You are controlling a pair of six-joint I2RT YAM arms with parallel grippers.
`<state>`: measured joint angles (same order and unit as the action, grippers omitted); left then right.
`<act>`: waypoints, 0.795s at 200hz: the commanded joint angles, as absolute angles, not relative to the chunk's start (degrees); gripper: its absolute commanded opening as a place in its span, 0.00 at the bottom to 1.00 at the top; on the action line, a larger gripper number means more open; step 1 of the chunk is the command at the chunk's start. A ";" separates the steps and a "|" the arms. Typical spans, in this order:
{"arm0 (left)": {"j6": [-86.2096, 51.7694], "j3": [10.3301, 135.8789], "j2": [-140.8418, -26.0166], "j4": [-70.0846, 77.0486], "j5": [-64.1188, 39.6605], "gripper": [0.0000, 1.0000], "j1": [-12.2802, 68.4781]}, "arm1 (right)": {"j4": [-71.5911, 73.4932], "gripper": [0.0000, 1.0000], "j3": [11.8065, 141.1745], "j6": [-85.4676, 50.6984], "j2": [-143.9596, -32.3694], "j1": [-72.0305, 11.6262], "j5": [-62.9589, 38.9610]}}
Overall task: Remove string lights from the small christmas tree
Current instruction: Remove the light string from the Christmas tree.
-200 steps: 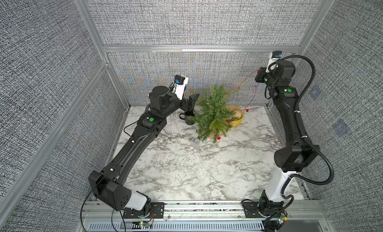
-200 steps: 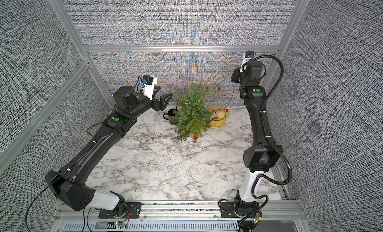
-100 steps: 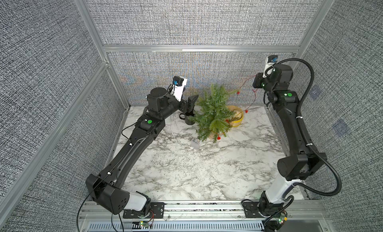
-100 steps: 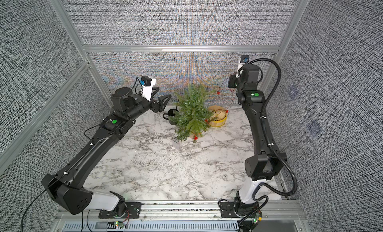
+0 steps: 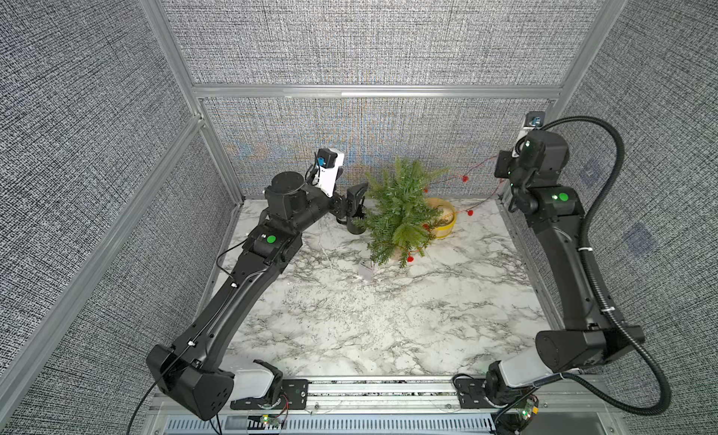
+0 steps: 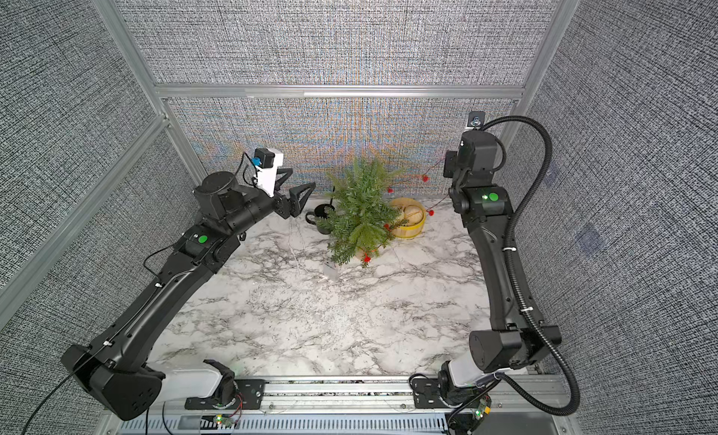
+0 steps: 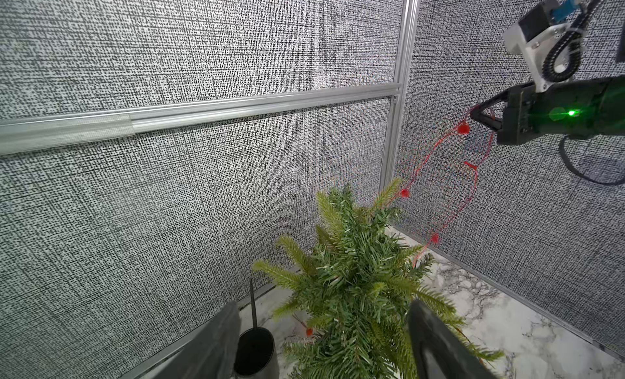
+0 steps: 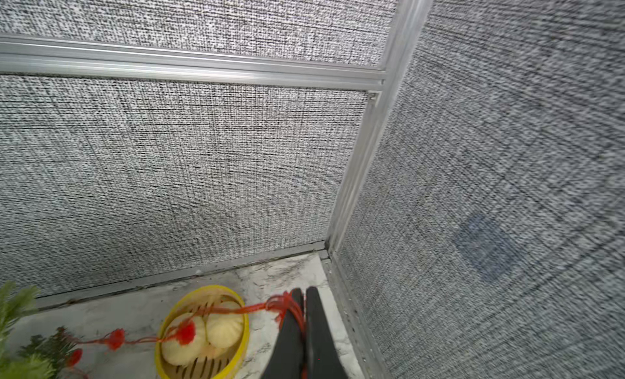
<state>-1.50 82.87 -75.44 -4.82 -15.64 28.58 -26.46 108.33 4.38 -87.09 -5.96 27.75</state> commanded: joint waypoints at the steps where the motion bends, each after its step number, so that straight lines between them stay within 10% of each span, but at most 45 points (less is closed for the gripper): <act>1: -1.85 82.45 -74.73 -4.22 -16.61 0.79 28.57 | -25.84 0.00 109.08 7.89 -87.02 -6.06 32.75; 159: -1.67 78.40 -70.14 -5.35 -15.82 0.79 28.61 | -29.91 0.00 136.39 22.44 -99.71 -6.56 40.90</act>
<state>-1.50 78.70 -70.57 -5.21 -15.59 28.62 -30.44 134.06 19.90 -99.13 -6.39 39.11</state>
